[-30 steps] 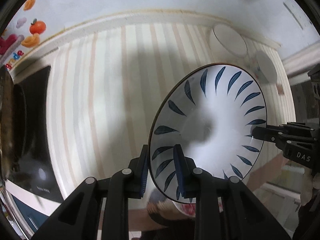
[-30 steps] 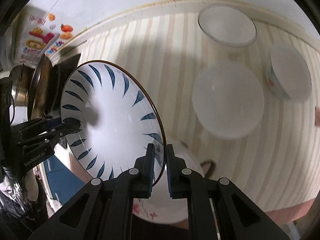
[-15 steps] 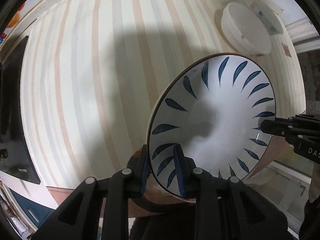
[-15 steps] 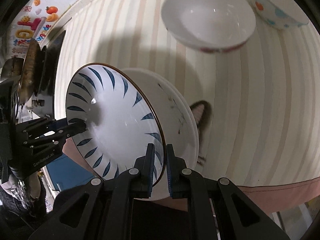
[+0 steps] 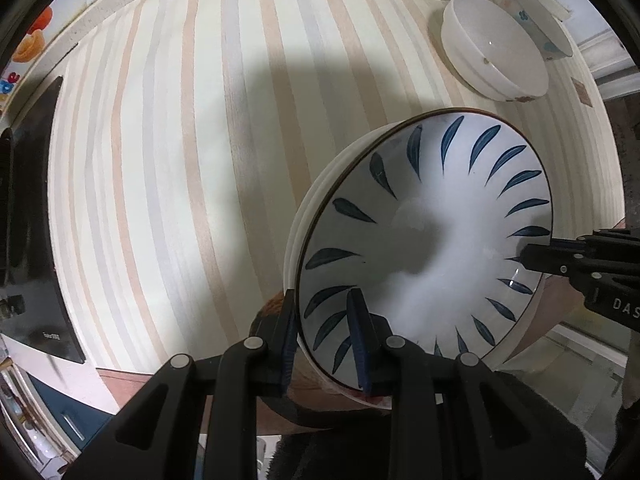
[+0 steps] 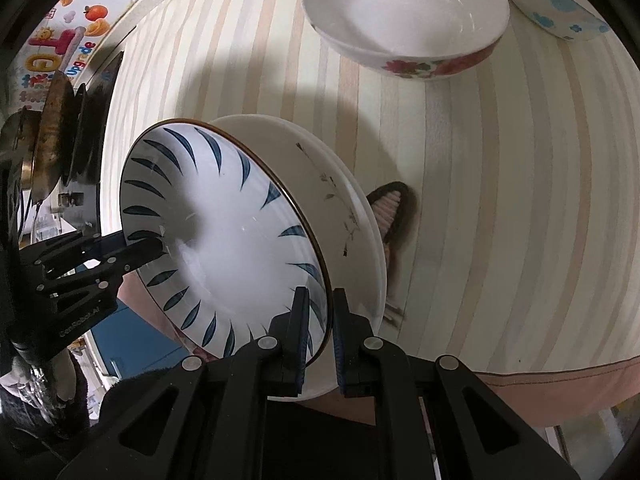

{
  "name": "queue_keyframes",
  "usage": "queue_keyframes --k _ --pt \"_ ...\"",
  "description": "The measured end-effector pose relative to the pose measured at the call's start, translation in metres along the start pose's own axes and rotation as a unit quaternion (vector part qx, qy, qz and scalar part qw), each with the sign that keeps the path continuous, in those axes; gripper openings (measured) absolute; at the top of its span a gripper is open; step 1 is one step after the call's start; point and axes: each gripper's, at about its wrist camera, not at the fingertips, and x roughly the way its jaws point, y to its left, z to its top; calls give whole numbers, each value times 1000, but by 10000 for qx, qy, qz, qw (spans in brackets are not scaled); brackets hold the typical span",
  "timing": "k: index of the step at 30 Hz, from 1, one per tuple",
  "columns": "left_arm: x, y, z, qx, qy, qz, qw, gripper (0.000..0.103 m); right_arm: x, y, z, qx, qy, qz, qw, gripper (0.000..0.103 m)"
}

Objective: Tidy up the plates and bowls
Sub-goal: 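Carry the blue-leaf plate onto the white plate stack and release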

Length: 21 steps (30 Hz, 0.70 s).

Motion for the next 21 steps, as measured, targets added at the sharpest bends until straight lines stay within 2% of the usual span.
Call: queue_keyframes --k 13,21 --pt "11 -21 -7 -243 -56 572 9980 22 2 0 1 -262 98 30 9996 13" --pt "15 -31 -10 -365 -112 537 9978 23 -2 1 8 -389 22 15 9992 12"
